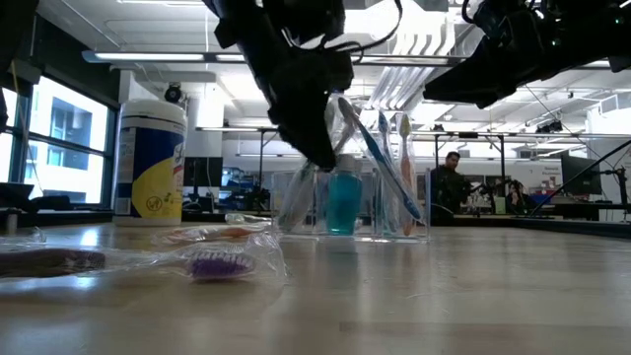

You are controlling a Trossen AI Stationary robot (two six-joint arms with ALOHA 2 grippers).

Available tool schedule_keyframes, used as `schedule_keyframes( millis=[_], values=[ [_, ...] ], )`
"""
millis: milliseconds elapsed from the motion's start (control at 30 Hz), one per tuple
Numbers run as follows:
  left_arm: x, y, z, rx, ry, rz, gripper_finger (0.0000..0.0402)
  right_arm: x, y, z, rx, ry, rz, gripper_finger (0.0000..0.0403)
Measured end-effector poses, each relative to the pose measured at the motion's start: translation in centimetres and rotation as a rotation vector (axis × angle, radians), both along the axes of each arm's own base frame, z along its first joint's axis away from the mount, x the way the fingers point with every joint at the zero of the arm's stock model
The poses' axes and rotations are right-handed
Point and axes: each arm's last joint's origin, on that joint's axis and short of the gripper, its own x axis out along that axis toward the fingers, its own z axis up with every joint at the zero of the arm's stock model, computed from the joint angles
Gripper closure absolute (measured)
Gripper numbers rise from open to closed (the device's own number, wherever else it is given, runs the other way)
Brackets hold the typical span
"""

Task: Pick & Place toothbrushing station
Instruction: Put the left mouthwash into the middle section of the transparent organizer, then put the orange toothbrush into the right section of the transparent bin

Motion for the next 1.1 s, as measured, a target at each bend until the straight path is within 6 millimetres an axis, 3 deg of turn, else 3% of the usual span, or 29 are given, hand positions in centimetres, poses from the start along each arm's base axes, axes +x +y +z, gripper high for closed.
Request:
schedule_keyframes(
  millis=[500,1100],
  values=[
    [0.0,0.0,0.1,0.006,-0.001,0.005,0.0266,0.0,0.0,0.0,0.003,-0.001,-0.001,0.0252],
    [-1.3,-0.1,2.0,0.008,-0.008,0.009,0.0266,0.0,0.0,0.0,0.003,-0.003,-0.002,0.0252]
  ],
)
